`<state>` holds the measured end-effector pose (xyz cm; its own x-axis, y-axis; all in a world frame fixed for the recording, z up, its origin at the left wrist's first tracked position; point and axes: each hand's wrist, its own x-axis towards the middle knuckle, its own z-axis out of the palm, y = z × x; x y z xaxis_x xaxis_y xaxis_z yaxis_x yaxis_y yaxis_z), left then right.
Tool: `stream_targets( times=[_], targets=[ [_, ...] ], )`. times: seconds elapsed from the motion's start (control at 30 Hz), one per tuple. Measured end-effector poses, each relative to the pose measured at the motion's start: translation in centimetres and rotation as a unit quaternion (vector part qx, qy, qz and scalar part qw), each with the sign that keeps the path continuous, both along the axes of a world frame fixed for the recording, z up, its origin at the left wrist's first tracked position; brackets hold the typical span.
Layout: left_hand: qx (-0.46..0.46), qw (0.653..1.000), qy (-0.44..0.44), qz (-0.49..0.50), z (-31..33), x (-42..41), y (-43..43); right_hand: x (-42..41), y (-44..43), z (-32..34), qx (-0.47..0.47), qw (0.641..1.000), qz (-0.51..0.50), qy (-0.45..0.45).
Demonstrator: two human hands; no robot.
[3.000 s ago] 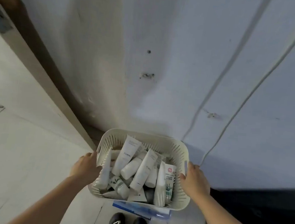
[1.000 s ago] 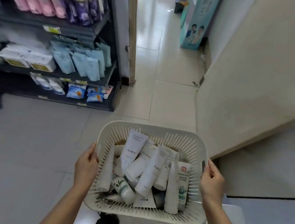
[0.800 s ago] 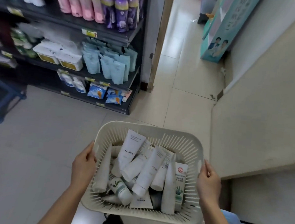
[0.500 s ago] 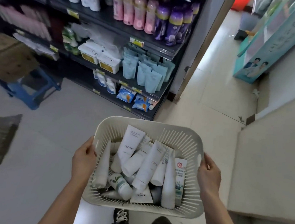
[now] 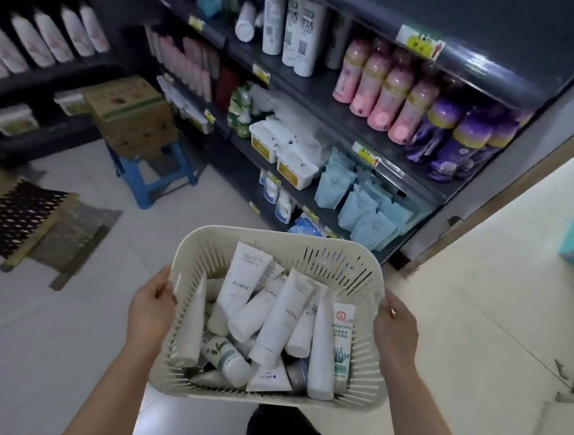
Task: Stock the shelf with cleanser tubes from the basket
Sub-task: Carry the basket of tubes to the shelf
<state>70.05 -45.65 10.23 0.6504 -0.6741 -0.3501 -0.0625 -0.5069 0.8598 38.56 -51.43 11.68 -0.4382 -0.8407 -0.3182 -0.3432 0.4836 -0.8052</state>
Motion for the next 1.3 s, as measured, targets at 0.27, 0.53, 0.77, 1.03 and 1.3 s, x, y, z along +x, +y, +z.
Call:
stream_targets(
  times=[0.27,0.53,0.77,1.03,1.3],
  targets=[
    [0.001,0.995,-0.015,0.103,0.5,2.6,-6.0,4.4,-12.4,1.4,-0.037,0.992,0.120,0.021],
    [-0.008,0.988,-0.010,0.154,0.8,8.4,-11.4,12.1,-21.6,1.9,-0.029,0.981,0.189,0.024],
    [0.006,0.979,0.004,0.202,-0.7,17.2,-17.2,21.7,-29.4,0.5,-0.014,0.979,0.202,0.000],
    [-0.007,0.974,0.003,0.227,0.5,27.6,-23.7,33.2,-37.5,1.0,-0.024,0.972,0.235,-0.017],
    [-0.020,0.964,0.007,0.267,1.3,36.2,-30.9,42.9,-46.2,1.2,-0.032,0.958,0.283,-0.026]
  ],
)
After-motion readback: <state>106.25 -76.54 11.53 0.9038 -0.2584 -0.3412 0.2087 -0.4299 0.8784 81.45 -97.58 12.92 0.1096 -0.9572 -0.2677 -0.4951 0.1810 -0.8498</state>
